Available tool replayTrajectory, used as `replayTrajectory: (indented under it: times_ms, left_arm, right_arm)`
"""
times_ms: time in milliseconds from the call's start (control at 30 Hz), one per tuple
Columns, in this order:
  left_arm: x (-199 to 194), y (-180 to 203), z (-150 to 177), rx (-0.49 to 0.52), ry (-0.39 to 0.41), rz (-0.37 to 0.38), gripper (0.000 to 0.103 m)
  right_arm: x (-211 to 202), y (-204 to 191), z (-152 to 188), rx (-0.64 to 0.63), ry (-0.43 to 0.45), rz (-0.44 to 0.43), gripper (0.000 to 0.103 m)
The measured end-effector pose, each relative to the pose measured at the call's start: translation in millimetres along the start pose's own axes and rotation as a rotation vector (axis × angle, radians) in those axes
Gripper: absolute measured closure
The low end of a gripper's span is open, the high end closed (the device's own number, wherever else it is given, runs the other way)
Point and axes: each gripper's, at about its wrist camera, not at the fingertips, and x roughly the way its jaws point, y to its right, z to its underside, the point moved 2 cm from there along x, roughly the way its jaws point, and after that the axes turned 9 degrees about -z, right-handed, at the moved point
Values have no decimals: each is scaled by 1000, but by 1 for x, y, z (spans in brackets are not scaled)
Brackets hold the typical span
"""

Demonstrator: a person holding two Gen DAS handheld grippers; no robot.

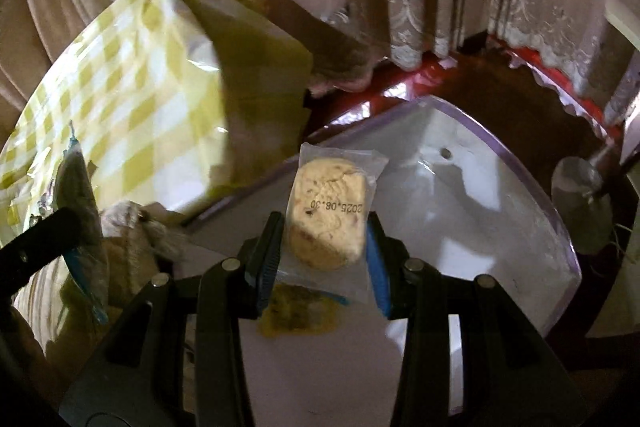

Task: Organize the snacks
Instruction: 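Carry the seed bag and cookie to the white bin and release both, then move both tools back over the snack pile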

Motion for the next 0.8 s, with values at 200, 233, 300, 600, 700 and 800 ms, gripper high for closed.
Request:
replayTrajectory:
  times_ms: [200,233,300,600,700,800]
  left_arm:
    - [20,14,2,27,-75,12,44]
    - [21,15,3,28,-80,11,42]
    - [24,15,2,26,-94,9,40]
    - [19,6,4,-17,-87,14,31]
    - [16,2,5,-31,-79,16,31]
    - [12,-1,3,-47,-66,12,31]
  right_arm:
    - [-1,22,7,27,-22,31,57]
    - [-2,25,8,32,-22,40,57]
    - [-3,29,8,36,-21,48,55]
    - [-6,26,6,27,-10,60,29]
    - [-7,21,7,19,-13,58,29]
    - [-8,15,7,8,-13,52,28]
